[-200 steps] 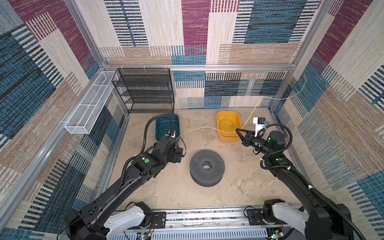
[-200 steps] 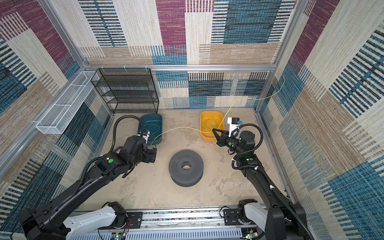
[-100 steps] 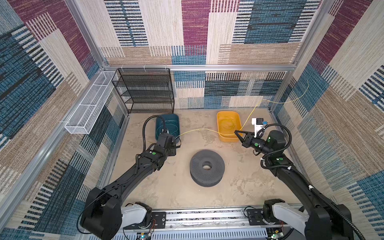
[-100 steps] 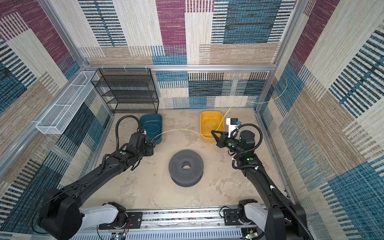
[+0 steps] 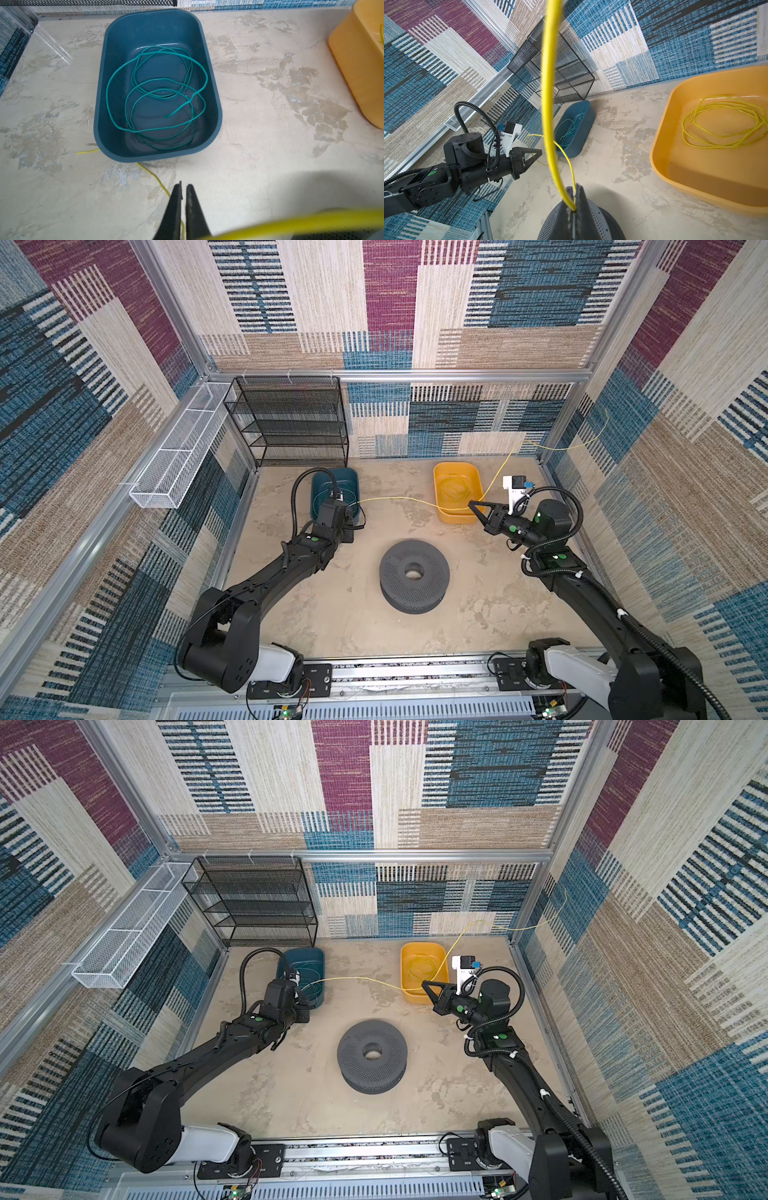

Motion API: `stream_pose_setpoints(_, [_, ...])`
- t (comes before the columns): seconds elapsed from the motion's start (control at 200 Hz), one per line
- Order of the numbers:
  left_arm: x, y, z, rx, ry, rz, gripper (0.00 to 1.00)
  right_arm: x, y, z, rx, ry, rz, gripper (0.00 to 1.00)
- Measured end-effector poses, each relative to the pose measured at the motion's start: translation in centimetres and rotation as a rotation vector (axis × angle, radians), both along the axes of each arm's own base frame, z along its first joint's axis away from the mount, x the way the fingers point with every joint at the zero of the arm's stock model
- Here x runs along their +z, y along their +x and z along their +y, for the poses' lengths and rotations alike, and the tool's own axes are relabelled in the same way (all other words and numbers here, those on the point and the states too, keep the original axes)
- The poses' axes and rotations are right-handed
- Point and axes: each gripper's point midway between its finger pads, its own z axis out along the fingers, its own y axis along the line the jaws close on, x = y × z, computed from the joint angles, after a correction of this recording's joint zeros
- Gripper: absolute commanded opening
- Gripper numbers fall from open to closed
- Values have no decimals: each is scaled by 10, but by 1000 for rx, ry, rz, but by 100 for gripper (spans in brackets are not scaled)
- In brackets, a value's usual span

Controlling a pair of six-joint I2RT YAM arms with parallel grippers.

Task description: Wrap the cables

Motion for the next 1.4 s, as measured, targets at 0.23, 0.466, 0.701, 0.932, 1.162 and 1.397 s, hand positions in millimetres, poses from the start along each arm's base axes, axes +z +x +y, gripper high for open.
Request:
stream_pose_setpoints(0.23, [7,0,2,10,1,-19,0,8,4,-2,-3,3,-12,0])
stream_pose_setpoints(0.466, [36,-9,-15,-32,-2,-25,0,10,25,-20,-89,7,26,52])
stream_pose_setpoints(0.701, [48,-41,-55,-162,37,107,0,0,34,-31,-149,24,110,66])
stream_pose_setpoints(0.932, [55,-64,-69,-218,19,211,0,-13,4,-19,-96,95,180,66])
stream_pose_setpoints(1.162, [72,-63,-109,-297,4,202,0,22,-38,59,141,184,147,69])
stream_pose_setpoints(1.397, [79,-69,-140,-365,11,180,0,4,-36,107,170,315,279,70])
